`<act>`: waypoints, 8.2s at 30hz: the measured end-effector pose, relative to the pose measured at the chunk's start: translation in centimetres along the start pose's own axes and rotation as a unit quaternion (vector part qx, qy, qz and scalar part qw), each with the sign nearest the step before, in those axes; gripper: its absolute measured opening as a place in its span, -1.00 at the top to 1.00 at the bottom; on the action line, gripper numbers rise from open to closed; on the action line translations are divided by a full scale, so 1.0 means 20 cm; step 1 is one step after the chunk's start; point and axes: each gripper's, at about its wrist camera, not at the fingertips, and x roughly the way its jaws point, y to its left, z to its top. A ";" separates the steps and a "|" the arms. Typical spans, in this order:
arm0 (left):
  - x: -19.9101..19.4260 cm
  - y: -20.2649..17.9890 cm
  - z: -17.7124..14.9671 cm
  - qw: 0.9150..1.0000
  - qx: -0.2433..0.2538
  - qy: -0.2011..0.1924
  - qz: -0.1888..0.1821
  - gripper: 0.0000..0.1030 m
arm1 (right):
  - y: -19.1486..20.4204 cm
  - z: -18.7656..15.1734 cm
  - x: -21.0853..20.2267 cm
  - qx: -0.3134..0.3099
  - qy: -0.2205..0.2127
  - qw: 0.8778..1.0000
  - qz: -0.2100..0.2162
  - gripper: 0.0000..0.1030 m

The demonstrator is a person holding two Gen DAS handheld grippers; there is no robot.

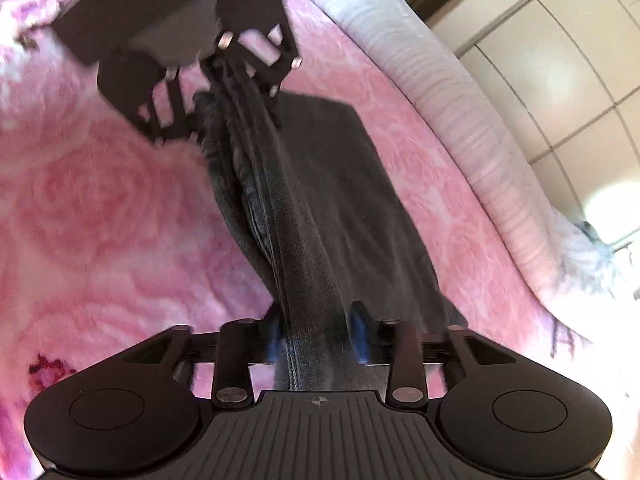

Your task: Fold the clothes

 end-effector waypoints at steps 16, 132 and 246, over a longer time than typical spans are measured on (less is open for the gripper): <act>0.01 0.07 0.03 1.000 0.022 0.000 -0.021 0.29 | -0.03 0.01 0.06 -0.070 0.072 0.994 -0.042 0.51; 1.30 0.76 4.21 0.990 -0.036 -0.118 -0.071 0.19 | -2.71 -3.41 -0.41 0.476 0.202 0.841 -0.157 0.50; -0.43 0.69 3.20 0.898 -0.401 -0.049 -0.172 -0.89 | -1.62 -1.92 -1.92 0.701 0.179 0.664 -0.189 -0.54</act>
